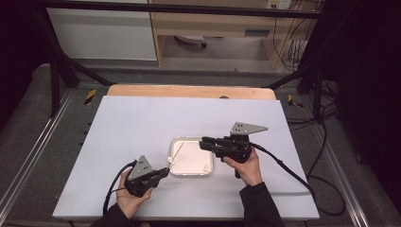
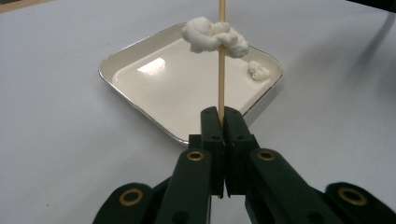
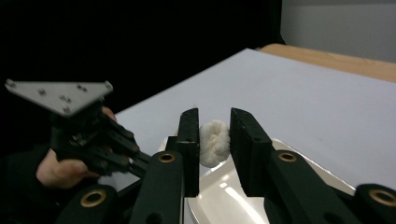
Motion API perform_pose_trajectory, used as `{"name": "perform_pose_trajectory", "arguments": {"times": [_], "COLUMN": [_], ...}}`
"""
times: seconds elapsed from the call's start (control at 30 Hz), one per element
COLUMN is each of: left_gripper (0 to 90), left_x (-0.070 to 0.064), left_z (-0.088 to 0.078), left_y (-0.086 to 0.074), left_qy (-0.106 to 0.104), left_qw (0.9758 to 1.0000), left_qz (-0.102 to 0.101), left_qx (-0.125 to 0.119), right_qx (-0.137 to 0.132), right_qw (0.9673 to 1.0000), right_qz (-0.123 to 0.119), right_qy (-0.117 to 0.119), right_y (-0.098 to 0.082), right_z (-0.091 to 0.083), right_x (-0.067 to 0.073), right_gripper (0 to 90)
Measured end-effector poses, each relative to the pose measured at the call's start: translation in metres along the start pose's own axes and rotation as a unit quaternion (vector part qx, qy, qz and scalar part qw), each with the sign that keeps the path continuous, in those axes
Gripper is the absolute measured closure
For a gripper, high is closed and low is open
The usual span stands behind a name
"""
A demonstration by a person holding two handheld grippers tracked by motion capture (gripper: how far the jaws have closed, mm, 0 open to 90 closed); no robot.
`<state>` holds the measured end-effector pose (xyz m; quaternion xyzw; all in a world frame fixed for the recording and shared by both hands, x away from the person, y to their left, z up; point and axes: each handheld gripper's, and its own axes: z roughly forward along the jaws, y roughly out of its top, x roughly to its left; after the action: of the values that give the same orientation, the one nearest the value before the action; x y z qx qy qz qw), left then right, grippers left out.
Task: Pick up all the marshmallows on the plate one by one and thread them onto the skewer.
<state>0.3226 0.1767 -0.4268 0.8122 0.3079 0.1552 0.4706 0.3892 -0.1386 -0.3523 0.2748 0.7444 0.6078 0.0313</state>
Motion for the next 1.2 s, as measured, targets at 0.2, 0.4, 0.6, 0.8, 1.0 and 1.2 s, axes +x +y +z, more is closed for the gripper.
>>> {"name": "perform_pose_trajectory", "arguments": {"times": [0.2,0.4,0.6,0.8,1.0,1.2], "left_gripper": [88.7,88.7,88.7,88.7,88.8,88.8], "left_x": [-0.001,-0.002,-0.002,-0.003,-0.004,-0.004], "left_z": [0.000,0.000,-0.001,-0.001,-0.001,-0.001], "left_y": [0.000,0.001,0.001,0.001,0.001,0.000], "left_qy": [-0.003,-0.005,-0.004,-0.004,-0.003,-0.006], "left_qw": [1.0000,1.0000,0.9999,0.9999,0.9998,0.9999], "left_qz": [0.004,0.006,0.008,0.012,0.016,0.005], "left_qx": [-0.002,-0.004,-0.006,-0.006,-0.008,-0.014], "right_qx": [-0.015,-0.010,-0.006,0.002,0.007,0.004], "right_qw": [0.9995,0.9992,0.9985,0.9981,0.9970,0.9967], "right_qz": [0.010,0.026,0.038,0.044,0.056,0.059], "right_qy": [0.025,0.030,0.039,0.042,0.053,0.055], "right_y": [0.013,0.014,0.011,0.009,0.006,0.003], "right_z": [0.010,0.028,0.037,0.041,0.044,0.045], "right_x": [0.005,0.003,0.001,-0.001,-0.001,0.002], "right_gripper": [74.1,74.1,74.0,73.9,74.8,77.4]}}
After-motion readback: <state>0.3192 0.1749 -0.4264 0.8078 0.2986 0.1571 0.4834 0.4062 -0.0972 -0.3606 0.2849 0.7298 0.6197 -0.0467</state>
